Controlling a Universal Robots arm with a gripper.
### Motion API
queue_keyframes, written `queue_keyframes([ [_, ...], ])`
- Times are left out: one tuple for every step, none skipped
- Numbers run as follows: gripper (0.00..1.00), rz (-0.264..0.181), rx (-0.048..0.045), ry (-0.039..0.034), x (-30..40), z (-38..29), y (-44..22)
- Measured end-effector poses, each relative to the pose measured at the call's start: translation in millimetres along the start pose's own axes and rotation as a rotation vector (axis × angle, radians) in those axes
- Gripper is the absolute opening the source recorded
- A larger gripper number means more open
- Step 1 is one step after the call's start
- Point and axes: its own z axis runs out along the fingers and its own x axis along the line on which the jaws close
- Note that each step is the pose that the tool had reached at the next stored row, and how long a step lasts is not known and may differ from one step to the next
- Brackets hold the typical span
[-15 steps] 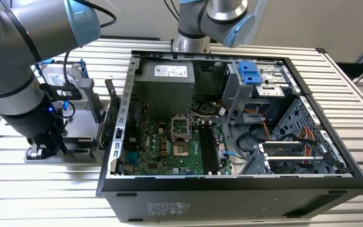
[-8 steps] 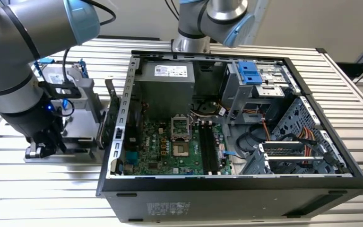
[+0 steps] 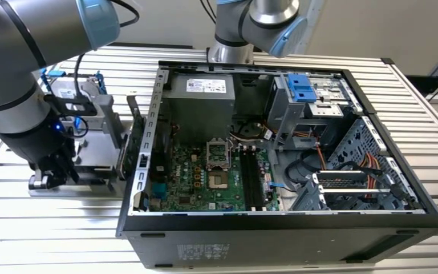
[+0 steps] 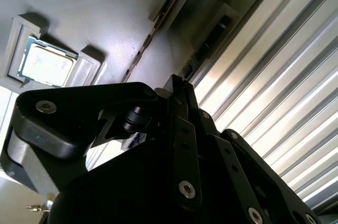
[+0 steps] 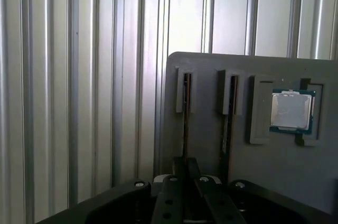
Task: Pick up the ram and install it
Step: 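Pick up the ram and move it above insertion slot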
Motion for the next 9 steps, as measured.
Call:
queue_keyframes([
  [0.0,0.0,0.0,0.0,0.0,-0.7,0.0],
  [0.0,0.0,-0.0001,0.0,0.0,-1.4,0.0],
  [0.0,0.0,0.0,-0.0001,-0.1,-2.1,0.0],
  [0.0,0.0,0.0,0.0,-0.1,-2.7,0.0],
  [0.0,0.0,0.0001,-0.0001,-0.1,-3.3,0.0],
  [0.0,0.0,0.0,0.0,-0.1,-3.8,-0.1],
  [0.0,0.0,0.0,0.0,-0.1,-4.3,-0.1],
  [0.0,0.0,-0.0001,0.0,-0.1,-4.9,0.0],
  [0.0,0.0,0.0,0.0,-0.1,-5.5,-0.1],
])
